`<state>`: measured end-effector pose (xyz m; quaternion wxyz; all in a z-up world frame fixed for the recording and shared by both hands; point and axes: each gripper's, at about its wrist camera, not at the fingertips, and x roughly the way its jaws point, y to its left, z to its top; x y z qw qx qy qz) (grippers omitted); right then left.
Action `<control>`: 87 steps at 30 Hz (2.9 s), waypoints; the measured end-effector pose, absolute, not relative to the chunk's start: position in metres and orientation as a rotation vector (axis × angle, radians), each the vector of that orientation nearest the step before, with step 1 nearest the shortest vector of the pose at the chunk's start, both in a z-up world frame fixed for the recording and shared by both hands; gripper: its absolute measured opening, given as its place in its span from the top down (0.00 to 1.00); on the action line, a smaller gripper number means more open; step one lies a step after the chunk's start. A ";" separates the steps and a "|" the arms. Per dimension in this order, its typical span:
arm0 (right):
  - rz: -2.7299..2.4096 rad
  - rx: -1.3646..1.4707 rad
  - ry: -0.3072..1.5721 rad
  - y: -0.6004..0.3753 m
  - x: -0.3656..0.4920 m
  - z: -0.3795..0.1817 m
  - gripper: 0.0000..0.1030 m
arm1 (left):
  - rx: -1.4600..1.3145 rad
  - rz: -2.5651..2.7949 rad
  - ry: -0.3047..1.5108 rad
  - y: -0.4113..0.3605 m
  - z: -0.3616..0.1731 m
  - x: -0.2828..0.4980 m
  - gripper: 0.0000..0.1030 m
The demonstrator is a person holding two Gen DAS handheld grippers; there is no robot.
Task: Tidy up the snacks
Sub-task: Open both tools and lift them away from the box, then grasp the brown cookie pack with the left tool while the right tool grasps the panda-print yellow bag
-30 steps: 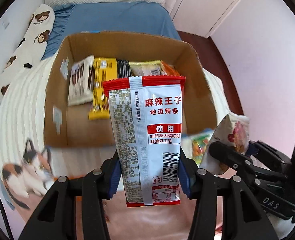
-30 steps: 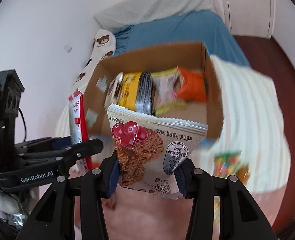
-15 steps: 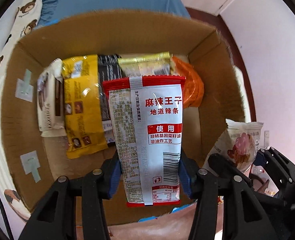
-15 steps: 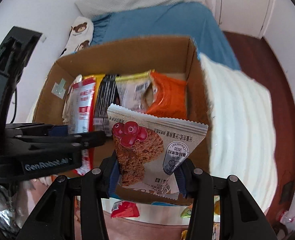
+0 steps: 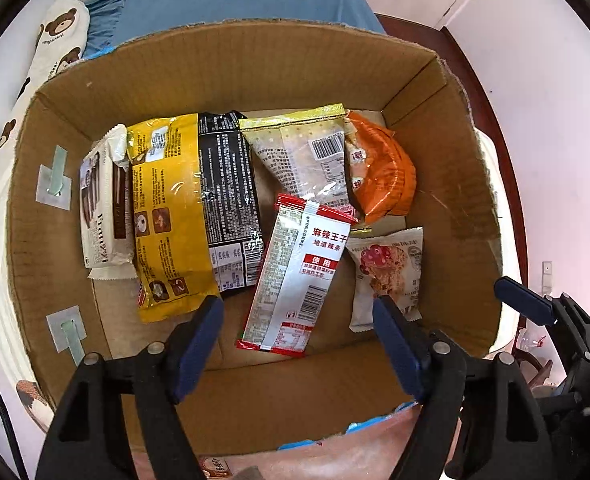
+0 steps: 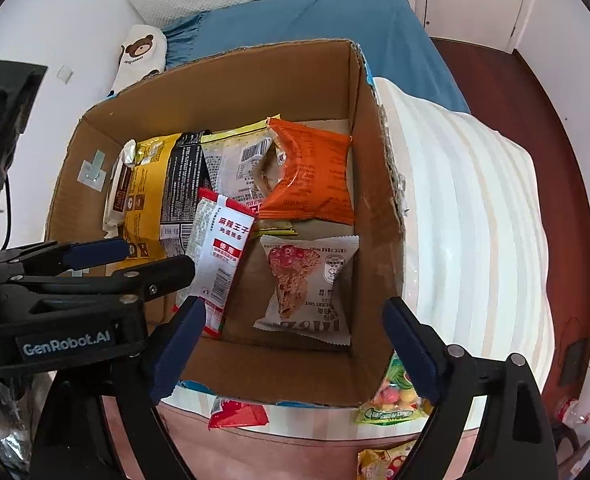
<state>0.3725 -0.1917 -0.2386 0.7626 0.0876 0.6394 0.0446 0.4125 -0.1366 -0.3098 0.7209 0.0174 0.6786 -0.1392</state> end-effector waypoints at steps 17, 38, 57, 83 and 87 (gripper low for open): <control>0.025 0.128 1.151 -0.197 0.307 -0.157 0.10 | 0.041 -0.232 1.175 -0.103 -0.225 0.341 0.26; 0.054 0.207 0.940 -0.194 0.206 -0.081 0.10 | -0.002 -0.176 0.966 -0.074 -0.170 0.238 0.26; -0.314 0.803 1.431 -0.319 0.124 -0.333 0.10 | -0.129 0.015 1.433 -0.026 -0.365 0.172 0.04; 0.297 0.037 1.621 -0.101 0.132 -0.375 0.12 | -0.090 0.037 1.611 0.063 -0.438 0.147 0.05; 0.287 0.083 1.636 -0.104 0.123 -0.372 0.12 | -0.062 -0.023 1.626 0.051 -0.458 0.163 0.10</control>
